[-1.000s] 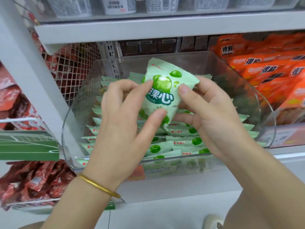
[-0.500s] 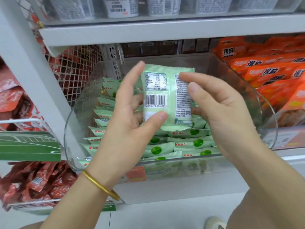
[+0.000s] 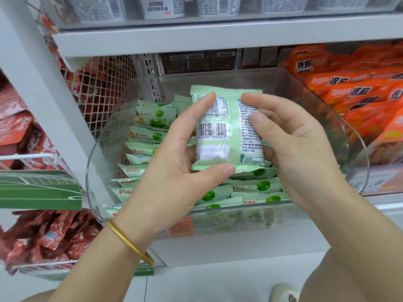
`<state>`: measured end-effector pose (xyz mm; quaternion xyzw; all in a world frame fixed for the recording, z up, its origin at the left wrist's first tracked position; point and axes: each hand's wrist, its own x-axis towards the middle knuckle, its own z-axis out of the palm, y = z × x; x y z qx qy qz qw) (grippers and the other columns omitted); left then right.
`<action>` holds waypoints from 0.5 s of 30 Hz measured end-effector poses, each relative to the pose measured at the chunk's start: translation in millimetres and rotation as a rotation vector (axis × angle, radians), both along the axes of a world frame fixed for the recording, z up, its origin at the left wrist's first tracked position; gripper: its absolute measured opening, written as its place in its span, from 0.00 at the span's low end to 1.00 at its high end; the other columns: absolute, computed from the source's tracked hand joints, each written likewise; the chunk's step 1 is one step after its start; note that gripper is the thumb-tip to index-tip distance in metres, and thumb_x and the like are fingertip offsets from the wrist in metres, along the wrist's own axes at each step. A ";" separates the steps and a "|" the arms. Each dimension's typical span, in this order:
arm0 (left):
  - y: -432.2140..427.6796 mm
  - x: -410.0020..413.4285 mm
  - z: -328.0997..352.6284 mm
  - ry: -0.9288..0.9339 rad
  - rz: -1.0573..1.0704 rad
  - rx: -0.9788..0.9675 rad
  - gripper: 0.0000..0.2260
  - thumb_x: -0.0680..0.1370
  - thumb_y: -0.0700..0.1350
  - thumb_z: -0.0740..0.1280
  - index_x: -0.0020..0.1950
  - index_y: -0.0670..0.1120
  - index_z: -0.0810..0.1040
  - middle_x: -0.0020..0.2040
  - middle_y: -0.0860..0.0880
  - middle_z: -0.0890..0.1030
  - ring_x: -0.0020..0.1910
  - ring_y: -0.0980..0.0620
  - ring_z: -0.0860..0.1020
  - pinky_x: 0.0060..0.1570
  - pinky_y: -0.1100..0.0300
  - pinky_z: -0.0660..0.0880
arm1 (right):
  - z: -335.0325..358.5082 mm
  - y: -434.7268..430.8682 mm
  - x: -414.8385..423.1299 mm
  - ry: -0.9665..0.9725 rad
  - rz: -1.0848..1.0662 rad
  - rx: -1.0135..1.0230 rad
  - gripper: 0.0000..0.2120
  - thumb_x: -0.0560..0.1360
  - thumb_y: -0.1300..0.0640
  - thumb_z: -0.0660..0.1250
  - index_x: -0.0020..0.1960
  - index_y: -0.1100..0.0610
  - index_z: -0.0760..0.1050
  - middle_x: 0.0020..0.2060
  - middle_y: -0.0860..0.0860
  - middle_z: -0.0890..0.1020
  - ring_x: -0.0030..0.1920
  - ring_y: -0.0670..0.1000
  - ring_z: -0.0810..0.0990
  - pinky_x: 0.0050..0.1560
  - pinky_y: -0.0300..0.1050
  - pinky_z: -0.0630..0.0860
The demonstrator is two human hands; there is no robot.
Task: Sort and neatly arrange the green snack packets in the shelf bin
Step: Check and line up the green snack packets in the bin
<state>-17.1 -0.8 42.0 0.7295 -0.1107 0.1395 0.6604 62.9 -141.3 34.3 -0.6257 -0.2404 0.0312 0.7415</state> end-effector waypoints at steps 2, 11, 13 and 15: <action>-0.7 -0.3 0.8 0.000 0.007 0.005 0.36 0.69 0.27 0.69 0.69 0.55 0.64 0.68 0.54 0.69 0.53 0.66 0.78 0.46 0.71 0.75 | 0.6 0.3 0.0 0.002 0.000 0.002 0.10 0.73 0.57 0.65 0.52 0.49 0.79 0.47 0.49 0.83 0.49 0.47 0.81 0.49 0.46 0.77; 4.3 0.9 -0.6 0.000 0.175 0.047 0.29 0.70 0.36 0.69 0.66 0.57 0.68 0.65 0.54 0.73 0.58 0.60 0.77 0.53 0.63 0.76 | 2.6 3.1 -5.5 0.029 0.026 0.013 0.11 0.76 0.61 0.65 0.54 0.49 0.78 0.47 0.52 0.81 0.42 0.46 0.81 0.37 0.42 0.78; 6.5 2.1 -1.5 0.014 0.294 0.004 0.24 0.72 0.35 0.69 0.62 0.57 0.71 0.58 0.52 0.76 0.53 0.57 0.79 0.48 0.58 0.78 | 3.0 4.2 -6.4 0.039 0.038 0.013 0.13 0.76 0.62 0.64 0.58 0.49 0.77 0.47 0.55 0.79 0.41 0.47 0.81 0.34 0.41 0.77; 10.4 3.0 0.0 0.055 0.393 -0.129 0.17 0.73 0.38 0.69 0.56 0.55 0.73 0.53 0.48 0.78 0.46 0.53 0.81 0.40 0.57 0.79 | 4.8 4.2 -5.9 0.100 0.081 0.061 0.17 0.77 0.65 0.61 0.62 0.49 0.74 0.46 0.54 0.79 0.41 0.49 0.82 0.33 0.42 0.78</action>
